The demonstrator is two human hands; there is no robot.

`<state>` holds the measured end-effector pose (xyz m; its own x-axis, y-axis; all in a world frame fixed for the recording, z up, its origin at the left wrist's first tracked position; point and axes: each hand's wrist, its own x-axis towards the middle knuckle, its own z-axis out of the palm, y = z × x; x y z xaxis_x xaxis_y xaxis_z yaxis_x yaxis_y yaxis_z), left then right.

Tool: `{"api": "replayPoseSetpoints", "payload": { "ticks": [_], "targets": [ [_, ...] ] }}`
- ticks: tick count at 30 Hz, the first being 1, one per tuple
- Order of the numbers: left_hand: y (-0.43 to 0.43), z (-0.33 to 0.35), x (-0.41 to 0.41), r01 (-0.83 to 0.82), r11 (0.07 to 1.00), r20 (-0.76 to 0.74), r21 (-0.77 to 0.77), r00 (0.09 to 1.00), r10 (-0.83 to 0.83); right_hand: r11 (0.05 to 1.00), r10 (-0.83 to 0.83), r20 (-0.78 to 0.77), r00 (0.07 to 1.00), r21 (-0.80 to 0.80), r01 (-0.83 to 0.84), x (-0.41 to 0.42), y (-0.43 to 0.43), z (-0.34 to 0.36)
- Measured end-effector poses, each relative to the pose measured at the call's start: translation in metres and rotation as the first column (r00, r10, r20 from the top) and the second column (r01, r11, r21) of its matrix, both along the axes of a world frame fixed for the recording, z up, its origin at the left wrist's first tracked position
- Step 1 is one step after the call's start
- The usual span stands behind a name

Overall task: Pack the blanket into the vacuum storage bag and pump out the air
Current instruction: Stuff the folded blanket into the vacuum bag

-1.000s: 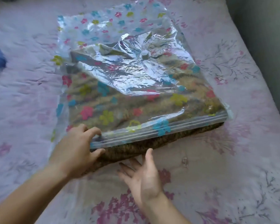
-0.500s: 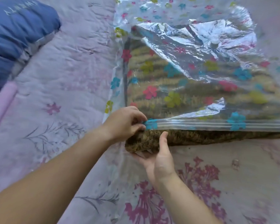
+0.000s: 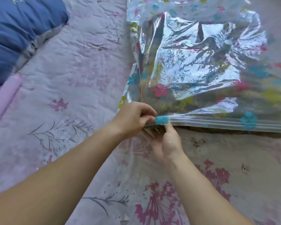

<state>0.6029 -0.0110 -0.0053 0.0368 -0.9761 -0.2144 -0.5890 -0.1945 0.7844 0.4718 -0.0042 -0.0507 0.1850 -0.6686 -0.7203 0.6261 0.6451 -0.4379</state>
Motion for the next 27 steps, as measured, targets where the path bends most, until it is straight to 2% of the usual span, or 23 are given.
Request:
{"api": "replayPoseSetpoints", "payload": {
  "ticks": [3,5,6,8,9,11,13,15,16,18,19,27],
  "targets": [
    [0.004,-0.011,-0.003,-0.037,0.998,-0.063,-0.047,0.997,0.034,0.998,0.036,0.041,0.999,-0.049,-0.034,-0.019,0.017,-0.010],
    [0.010,-0.017,-0.004,-0.029,0.990,-0.068,-0.136,0.997,0.020,0.993,0.051,0.025,0.998,-0.105,-0.048,-0.028,0.026,-0.012],
    [0.012,-0.020,-0.004,-0.055,0.978,-0.030,-0.203,0.998,0.049,0.989,0.060,-0.010,0.998,-0.137,-0.061,-0.030,0.029,-0.012],
    [0.014,-0.028,0.000,-0.198,0.942,0.097,-0.272,0.968,0.232,0.969,0.105,-0.106,0.989,-0.211,-0.125,-0.031,0.035,-0.009],
    [0.014,-0.034,0.004,-0.300,0.931,0.139,-0.209,0.933,0.332,0.959,0.128,-0.136,0.982,-0.234,-0.158,-0.029,0.037,-0.008],
    [0.011,-0.045,0.018,-0.509,0.855,0.109,0.104,0.860,0.499,0.960,0.137,-0.145,0.980,-0.223,-0.167,-0.022,0.037,-0.003],
    [0.010,-0.059,0.030,-0.579,0.743,0.111,0.336,0.808,0.579,0.974,0.101,-0.117,0.988,-0.192,-0.122,-0.013,0.031,0.002],
    [0.010,-0.066,0.037,-0.571,0.735,0.068,0.367,0.804,0.591,0.989,0.028,-0.087,0.996,-0.141,-0.040,-0.003,0.019,0.007],
    [0.010,-0.069,0.038,-0.561,0.737,-0.046,0.377,0.783,0.620,0.994,-0.018,-0.081,0.997,-0.107,0.009,0.001,0.014,0.009],
    [0.011,-0.072,0.037,-0.528,0.728,-0.287,0.437,0.685,0.669,0.994,-0.087,-0.074,0.993,-0.074,0.082,0.006,0.006,0.011],
    [0.012,-0.076,0.038,-0.539,0.717,-0.328,0.443,0.646,0.689,0.992,-0.105,-0.068,0.992,-0.071,0.100,0.009,0.003,0.011],
    [0.027,-0.094,0.051,-0.599,0.672,-0.306,0.435,0.604,0.736,0.979,-0.190,0.054,0.980,-0.060,0.193,0.024,-0.051,0.007]
  ]
}}
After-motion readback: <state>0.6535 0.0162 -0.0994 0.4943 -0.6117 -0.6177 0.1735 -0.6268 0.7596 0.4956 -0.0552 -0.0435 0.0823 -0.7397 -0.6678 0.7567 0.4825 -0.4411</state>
